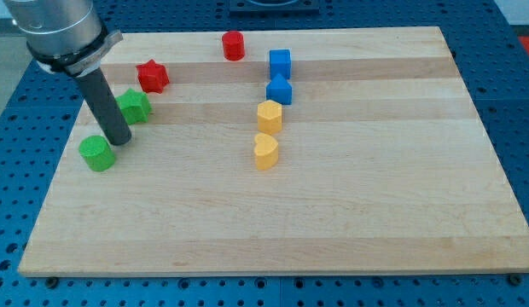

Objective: Move the green circle diagonally bottom right to the green star

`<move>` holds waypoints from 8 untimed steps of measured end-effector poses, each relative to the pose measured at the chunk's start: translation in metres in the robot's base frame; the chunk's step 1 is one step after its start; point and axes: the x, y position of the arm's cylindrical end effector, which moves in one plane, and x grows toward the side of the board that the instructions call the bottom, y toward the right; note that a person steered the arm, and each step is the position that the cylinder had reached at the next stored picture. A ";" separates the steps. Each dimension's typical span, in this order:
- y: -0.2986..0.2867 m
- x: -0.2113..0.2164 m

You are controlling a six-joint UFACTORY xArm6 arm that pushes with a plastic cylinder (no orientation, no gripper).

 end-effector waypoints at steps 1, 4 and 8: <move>-0.024 -0.001; 0.078 0.059; 0.026 0.054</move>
